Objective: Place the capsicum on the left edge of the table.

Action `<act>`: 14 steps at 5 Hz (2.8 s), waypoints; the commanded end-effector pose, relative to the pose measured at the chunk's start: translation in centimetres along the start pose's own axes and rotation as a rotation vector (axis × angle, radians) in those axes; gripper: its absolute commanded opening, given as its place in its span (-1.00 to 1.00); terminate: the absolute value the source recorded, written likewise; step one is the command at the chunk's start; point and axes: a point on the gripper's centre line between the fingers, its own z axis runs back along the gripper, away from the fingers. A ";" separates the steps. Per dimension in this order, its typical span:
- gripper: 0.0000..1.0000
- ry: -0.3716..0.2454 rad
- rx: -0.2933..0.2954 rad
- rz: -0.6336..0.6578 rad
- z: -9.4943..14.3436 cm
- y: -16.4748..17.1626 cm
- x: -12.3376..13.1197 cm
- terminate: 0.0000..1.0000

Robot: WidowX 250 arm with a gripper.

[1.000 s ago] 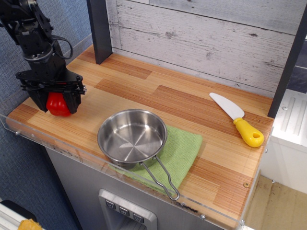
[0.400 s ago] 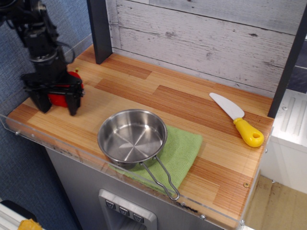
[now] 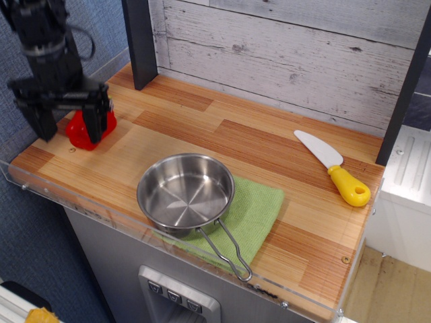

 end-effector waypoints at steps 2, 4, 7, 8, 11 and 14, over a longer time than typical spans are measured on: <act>1.00 -0.108 -0.084 -0.091 6.1 -7.2 -1.1 -1.00; 1.00 -0.057 -0.140 -0.376 5.1 -13.9 -1.2 -1.00; 1.00 -0.057 -0.132 -0.429 5.3 -14.9 -1.6 -1.00; 1.00 -0.057 -0.132 -0.429 5.3 -14.9 -1.6 -1.00; 1.00 -0.057 -0.132 -0.429 5.3 -14.9 -1.6 -1.00; 1.00 -0.057 -0.132 -0.429 5.3 -14.9 -1.6 -1.00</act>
